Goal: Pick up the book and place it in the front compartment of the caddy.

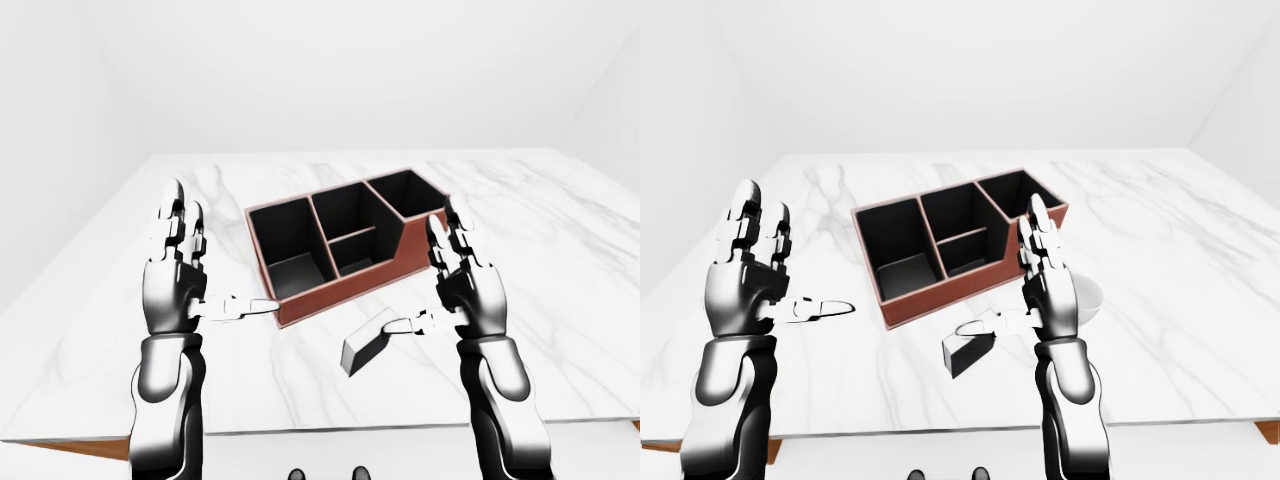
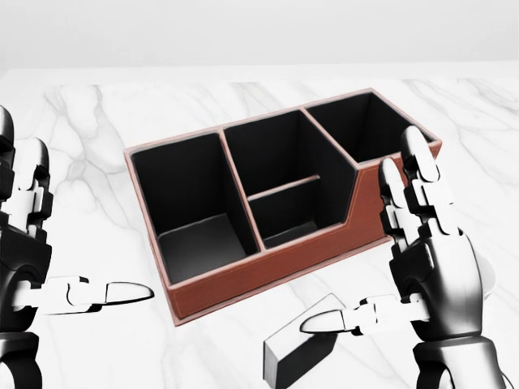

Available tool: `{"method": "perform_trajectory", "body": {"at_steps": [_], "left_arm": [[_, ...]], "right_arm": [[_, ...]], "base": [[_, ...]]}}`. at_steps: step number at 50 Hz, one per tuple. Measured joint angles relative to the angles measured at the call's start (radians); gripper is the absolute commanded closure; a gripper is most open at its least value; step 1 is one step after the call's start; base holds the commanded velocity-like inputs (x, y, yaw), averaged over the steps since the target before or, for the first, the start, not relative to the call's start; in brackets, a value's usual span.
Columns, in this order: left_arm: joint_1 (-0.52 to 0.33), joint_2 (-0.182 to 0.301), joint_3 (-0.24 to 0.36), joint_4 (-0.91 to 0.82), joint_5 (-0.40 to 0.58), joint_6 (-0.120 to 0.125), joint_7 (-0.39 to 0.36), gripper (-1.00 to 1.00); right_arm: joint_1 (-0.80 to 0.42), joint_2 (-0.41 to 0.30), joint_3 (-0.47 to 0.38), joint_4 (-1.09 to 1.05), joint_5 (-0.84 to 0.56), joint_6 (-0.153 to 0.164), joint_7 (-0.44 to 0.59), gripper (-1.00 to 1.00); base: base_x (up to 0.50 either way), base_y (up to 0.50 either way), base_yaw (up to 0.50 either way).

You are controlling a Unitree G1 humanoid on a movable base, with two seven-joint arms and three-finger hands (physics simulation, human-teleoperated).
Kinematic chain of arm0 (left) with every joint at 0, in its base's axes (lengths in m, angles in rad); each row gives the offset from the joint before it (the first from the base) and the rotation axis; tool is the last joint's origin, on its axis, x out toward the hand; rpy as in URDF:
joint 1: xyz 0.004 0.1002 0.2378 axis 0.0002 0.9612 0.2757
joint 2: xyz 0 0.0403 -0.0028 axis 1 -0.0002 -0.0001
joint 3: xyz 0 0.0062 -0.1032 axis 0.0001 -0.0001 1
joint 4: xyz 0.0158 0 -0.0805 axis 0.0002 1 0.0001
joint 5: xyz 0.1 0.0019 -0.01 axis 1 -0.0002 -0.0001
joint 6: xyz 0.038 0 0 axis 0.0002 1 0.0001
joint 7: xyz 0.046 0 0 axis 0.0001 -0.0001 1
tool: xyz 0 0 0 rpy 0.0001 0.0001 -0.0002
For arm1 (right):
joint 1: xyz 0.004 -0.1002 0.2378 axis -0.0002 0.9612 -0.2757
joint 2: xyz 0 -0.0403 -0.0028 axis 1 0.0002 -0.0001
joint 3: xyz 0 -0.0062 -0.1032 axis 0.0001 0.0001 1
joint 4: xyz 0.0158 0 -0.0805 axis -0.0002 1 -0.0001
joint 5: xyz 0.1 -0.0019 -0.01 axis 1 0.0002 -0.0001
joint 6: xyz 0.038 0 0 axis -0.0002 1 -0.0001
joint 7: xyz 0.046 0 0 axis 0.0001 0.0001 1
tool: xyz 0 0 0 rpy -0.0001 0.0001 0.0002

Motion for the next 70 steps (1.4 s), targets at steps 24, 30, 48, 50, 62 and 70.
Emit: {"method": "perform_trajectory", "body": {"at_steps": [24,30,48,50,62,70], "left_arm": [[0.000,-0.001,-0.003,0.005,0.001,0.000,0.000,-1.00],[0.003,-0.002,-0.004,0.002,0.002,0.000,0.000,-1.00],[0.004,-0.002,-0.005,0.000,0.004,0.000,-0.001,-1.00],[0.003,-0.002,-0.004,0.000,0.003,0.000,-0.001,-1.00],[0.002,-0.001,-0.003,0.001,0.002,0.000,-0.001,-1.00],[0.002,-0.001,-0.003,0.001,0.002,0.000,0.000,-1.00]], "right_arm": [[0.001,0.001,0.000,-0.010,0.001,0.000,-0.001,-1.00],[0.001,0.000,0.000,-0.010,0.001,0.000,-0.001,-1.00],[-0.004,-0.001,0.003,-0.018,-0.012,0.000,-0.007,-1.00],[-0.004,-0.001,0.004,-0.021,-0.016,0.000,-0.008,-1.00],[-0.018,-0.010,0.007,-0.075,-0.055,0.000,0.001,-1.00],[-0.037,-0.021,-0.004,-0.115,-0.096,0.000,0.021,-1.00]], "base": [[0.50,0.00,0.00],[0.45,0.00,0.00],[0.02,0.00,0.00],[0.00,0.00,0.00],[0.00,0.00,0.00],[0.00,0.00,0.00]]}}
